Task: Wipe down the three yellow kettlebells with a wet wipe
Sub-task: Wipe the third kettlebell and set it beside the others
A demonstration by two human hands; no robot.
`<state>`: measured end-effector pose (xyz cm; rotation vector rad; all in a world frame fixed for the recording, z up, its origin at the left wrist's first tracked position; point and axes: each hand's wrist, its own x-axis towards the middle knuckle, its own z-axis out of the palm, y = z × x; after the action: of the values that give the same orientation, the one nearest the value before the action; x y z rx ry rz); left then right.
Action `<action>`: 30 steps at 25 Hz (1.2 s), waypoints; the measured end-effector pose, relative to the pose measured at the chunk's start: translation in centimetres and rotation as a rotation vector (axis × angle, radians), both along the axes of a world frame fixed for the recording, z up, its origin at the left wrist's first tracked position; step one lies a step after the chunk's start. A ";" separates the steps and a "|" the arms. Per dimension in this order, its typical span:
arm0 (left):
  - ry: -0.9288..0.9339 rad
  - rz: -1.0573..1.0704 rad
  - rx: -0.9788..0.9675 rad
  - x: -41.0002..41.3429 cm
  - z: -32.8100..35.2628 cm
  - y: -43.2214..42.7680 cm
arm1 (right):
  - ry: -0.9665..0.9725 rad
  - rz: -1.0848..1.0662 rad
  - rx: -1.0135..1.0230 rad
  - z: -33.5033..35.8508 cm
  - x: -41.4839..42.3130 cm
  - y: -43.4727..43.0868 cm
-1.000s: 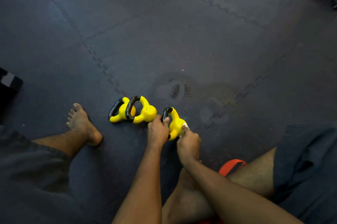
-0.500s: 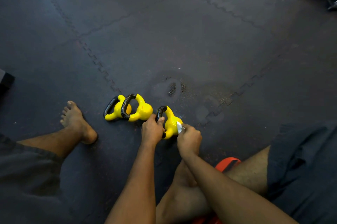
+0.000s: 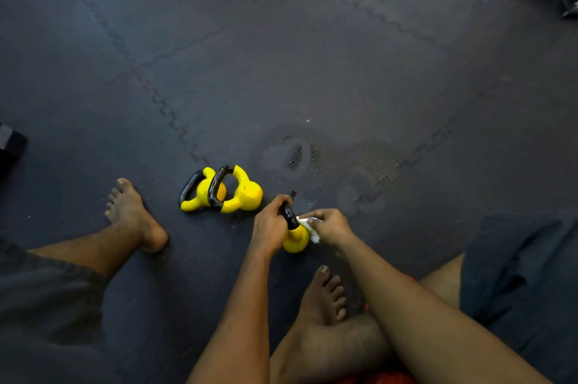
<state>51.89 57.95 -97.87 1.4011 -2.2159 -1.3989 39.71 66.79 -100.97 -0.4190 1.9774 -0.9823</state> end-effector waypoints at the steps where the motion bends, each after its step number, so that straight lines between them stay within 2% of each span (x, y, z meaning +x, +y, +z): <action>1: 0.020 0.051 0.042 -0.1 0.2 0.0 | 0.015 0.016 -0.005 -0.2 0.5 0.2; 5: 0.053 0.144 0.107 0.5 0.6 -1.3 | 0.124 0.046 0.014 -0.6 1.3 0.4; 8: -0.004 0.096 0.039 1.2 0.7 -0.8 | 0.226 0.030 0.043 -0.8 2.7 0.2; 12: -0.048 0.077 -0.032 1.7 0.2 -1.0 | 0.434 0.193 -0.012 -1.1 4.5 0.2; 14: -0.079 0.053 -0.042 2.1 0.5 -1.3 | 0.436 0.236 -0.043 -1.1 4.5 0.1; 21: -0.056 -0.013 -0.035 2.4 0.7 -0.9 | 0.330 0.121 -0.003 -1.1 2.9 -0.2; 23: -0.046 -0.023 -0.031 2.2 0.6 -0.7 | 0.397 0.174 -0.019 -0.6 3.6 -0.3; 28: -0.048 0.014 -0.025 2.8 0.8 -1.1 | 0.686 0.470 -0.075 0.5 6.0 0.2; 30: -0.052 0.033 -0.005 3.1 0.8 -1.2 | 0.715 0.472 -0.082 0.7 6.2 0.4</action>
<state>54.99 56.74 -97.09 1.4817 -2.2157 -1.3607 45.88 67.18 -100.30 -1.3640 2.2810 -0.6497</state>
